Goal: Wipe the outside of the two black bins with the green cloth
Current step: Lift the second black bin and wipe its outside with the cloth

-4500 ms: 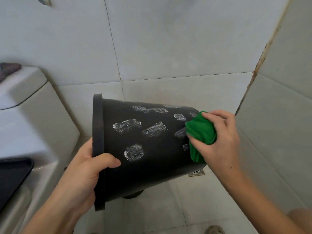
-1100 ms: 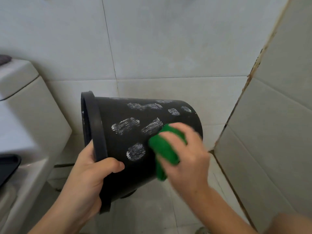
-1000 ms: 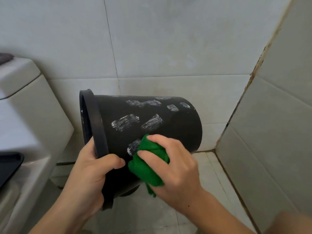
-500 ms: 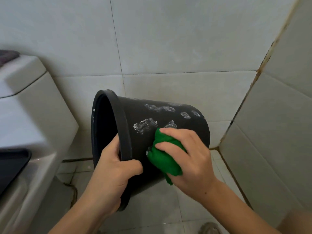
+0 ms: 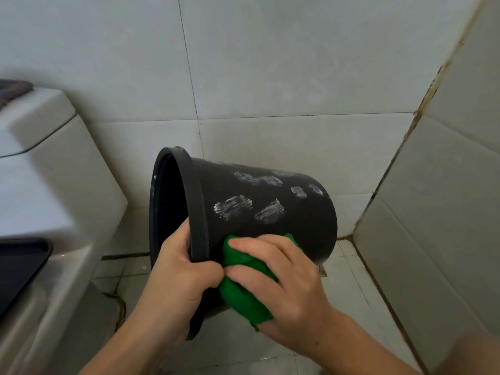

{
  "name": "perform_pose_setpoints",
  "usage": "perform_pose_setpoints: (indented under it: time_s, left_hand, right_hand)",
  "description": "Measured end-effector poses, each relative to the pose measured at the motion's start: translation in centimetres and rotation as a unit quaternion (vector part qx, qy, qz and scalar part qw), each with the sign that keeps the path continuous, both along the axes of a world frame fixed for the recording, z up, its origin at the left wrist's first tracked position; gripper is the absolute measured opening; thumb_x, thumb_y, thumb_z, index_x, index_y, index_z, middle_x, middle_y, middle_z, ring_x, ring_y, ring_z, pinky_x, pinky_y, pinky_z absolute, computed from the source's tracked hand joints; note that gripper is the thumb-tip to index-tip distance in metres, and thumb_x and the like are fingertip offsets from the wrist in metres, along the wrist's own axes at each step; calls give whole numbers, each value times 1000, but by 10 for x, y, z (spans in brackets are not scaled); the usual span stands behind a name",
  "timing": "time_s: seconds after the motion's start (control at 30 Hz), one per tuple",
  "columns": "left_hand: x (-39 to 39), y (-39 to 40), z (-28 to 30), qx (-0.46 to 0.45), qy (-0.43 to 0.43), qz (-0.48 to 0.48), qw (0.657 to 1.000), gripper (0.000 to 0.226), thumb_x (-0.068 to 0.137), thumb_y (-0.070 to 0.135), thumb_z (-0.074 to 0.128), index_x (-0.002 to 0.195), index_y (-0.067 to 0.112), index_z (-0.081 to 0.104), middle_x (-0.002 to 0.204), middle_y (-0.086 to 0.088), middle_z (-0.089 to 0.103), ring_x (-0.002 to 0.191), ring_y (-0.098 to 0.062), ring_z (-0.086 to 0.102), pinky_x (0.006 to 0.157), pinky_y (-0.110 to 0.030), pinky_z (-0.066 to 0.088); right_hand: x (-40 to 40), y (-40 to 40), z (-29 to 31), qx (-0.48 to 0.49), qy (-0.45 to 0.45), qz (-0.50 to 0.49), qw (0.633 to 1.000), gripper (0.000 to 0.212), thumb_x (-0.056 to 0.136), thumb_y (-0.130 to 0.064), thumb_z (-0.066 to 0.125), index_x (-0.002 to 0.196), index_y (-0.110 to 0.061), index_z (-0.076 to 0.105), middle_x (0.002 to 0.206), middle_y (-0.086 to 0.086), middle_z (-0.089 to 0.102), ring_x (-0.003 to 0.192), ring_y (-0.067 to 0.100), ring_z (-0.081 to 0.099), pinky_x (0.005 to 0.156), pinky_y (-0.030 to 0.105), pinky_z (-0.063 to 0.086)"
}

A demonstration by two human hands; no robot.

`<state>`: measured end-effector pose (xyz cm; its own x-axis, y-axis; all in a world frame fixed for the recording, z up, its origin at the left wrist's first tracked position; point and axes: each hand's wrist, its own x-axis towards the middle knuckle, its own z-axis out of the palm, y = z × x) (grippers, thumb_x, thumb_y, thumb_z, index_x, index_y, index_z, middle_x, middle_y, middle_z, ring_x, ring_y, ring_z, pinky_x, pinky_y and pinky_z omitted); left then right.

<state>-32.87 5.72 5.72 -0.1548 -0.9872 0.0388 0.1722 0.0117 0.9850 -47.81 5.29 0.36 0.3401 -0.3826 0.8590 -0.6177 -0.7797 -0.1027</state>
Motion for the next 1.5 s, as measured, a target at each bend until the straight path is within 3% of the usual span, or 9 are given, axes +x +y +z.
perform_pose_setpoints:
  time_s: [0.27,0.37,0.5,0.67,0.83,0.97,1.13,1.27,1.5]
  left_hand:
    - [-8,4,1,-8,8,28,1000,56,45,-9,46,81,25,72,69,-14,53,64,-25,47,58,-33,40]
    - [-7,1,3,8,38,43,998,55,45,-10,44,80,22,72,66,-10,59,60,-22,55,47,-27,46]
    - [-3,-2,4,1,53,49,997,56,45,-10,44,81,22,72,71,-8,64,62,-19,59,51,-25,50]
    - [0,-5,5,-1,64,82,995,52,44,-9,45,80,17,71,77,-14,65,67,-28,59,57,-31,50]
    - [1,-8,7,-10,77,104,992,52,44,-9,46,78,20,71,81,-15,66,72,-31,60,60,-33,49]
    - [0,-9,5,-9,68,111,991,50,45,-9,47,78,21,71,79,-14,64,71,-30,60,61,-35,47]
    - [-2,-9,4,-6,60,124,990,48,44,-8,46,73,22,70,74,-9,63,68,-26,58,57,-30,46]
    - [0,-8,7,3,71,128,989,44,43,-7,46,68,21,68,69,-6,61,64,-22,56,55,-28,46]
    - [-1,-8,8,11,67,116,991,44,43,-6,47,68,21,70,69,-4,63,63,-19,58,55,-27,45]
  right_hand:
    - [-9,-7,15,71,-30,-90,993,42,88,-34,70,121,-12,59,125,16,60,114,29,57,94,41,49]
    - [-9,4,19,180,13,-53,982,66,95,-59,40,142,-12,44,144,12,44,133,24,42,104,39,41]
    - [-12,11,25,281,-61,15,958,52,104,-40,20,149,-19,34,153,-1,33,143,15,29,115,29,28]
    - [-17,10,33,337,-203,4,919,65,85,-47,57,145,-43,30,131,-26,50,128,1,46,102,22,43]
    - [-19,9,39,356,-92,-138,920,69,67,-77,51,125,-39,54,107,-26,53,105,-4,44,86,24,42]
    - [-17,10,40,398,-46,-164,901,57,57,-83,47,97,-44,45,99,-29,46,97,-4,40,80,22,40]
    - [-12,14,42,452,-89,-109,881,50,55,-73,59,82,-33,46,85,-16,55,85,3,51,72,36,49]
    - [-19,17,56,525,-250,22,813,35,67,-32,86,75,-22,53,71,-8,64,66,8,63,57,28,54]
    - [-24,16,64,534,-379,42,755,25,64,-47,66,69,-22,65,66,-5,67,63,8,65,56,21,50]
